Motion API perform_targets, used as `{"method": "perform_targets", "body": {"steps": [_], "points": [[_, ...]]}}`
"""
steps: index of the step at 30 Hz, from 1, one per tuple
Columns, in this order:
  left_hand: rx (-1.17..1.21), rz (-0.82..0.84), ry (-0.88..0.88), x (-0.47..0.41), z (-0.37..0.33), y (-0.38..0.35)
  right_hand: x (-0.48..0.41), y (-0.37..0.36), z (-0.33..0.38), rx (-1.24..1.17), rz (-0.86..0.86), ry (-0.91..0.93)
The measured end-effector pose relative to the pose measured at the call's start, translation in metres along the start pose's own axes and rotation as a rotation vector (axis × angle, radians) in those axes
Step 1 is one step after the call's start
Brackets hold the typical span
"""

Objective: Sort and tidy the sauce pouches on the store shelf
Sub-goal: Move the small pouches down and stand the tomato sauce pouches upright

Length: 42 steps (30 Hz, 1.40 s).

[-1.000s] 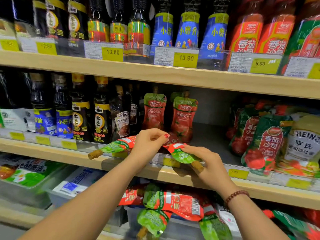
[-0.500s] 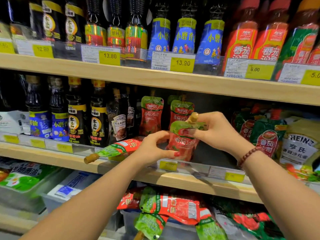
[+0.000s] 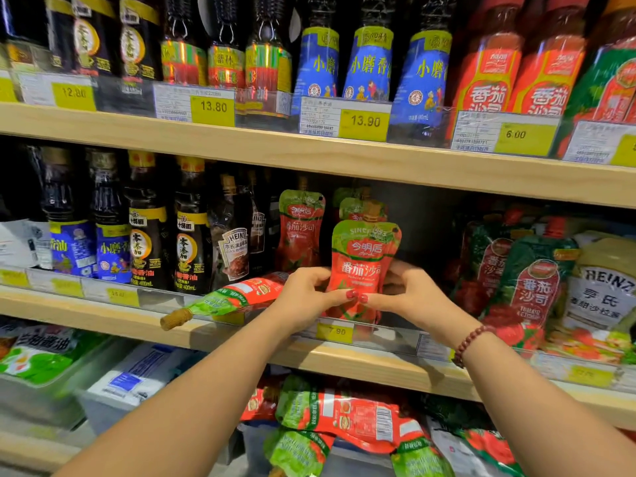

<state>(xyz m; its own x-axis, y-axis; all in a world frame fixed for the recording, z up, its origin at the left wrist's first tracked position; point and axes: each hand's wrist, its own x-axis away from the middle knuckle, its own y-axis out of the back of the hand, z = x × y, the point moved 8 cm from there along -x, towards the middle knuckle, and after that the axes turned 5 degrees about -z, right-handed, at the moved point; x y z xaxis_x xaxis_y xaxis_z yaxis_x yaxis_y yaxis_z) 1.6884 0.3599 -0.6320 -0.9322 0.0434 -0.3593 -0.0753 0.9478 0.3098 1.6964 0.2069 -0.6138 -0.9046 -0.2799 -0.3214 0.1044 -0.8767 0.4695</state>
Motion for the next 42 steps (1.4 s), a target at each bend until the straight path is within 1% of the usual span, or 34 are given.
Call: {"method": "perform_targets", "body": {"steps": [3,6,12,16,19,23,26,33,37,42], "points": [[0.003,-0.016,-0.004,0.0,0.001,0.002,-0.004,-0.004,-0.003,0.045,0.006,-0.023],[-0.068,-0.051,-0.009,0.002,0.001,0.004,-0.005,-0.01,-0.007,0.048,-0.007,-0.024],[-0.11,-0.033,-0.066,0.012,0.003,0.008,-0.012,0.004,-0.007,0.029,-0.081,0.015],[-0.331,-0.074,-0.083,0.022,0.015,0.018,-0.026,0.027,-0.01,-0.061,-0.202,-0.019],[-0.445,-0.075,-0.147,0.029,0.015,0.016,-0.036,0.032,-0.015,-0.074,-0.224,-0.043],[-0.416,-0.177,-0.177,0.032,0.019,0.018,-0.046,0.023,-0.023,-0.018,-0.22,-0.082],[-0.395,-0.216,-0.192,0.034,0.023,0.017,-0.051,0.013,-0.03,0.014,-0.21,-0.097],[-0.394,-0.218,-0.208,0.031,0.026,0.016,-0.058,-0.003,-0.041,0.07,-0.207,-0.124],[-0.386,-0.218,-0.211,0.031,0.026,0.017,-0.058,-0.005,-0.045,0.081,-0.236,-0.128],[-0.387,-0.206,-0.187,0.032,0.026,0.016,-0.056,-0.006,-0.05,0.109,-0.227,-0.152]]}}
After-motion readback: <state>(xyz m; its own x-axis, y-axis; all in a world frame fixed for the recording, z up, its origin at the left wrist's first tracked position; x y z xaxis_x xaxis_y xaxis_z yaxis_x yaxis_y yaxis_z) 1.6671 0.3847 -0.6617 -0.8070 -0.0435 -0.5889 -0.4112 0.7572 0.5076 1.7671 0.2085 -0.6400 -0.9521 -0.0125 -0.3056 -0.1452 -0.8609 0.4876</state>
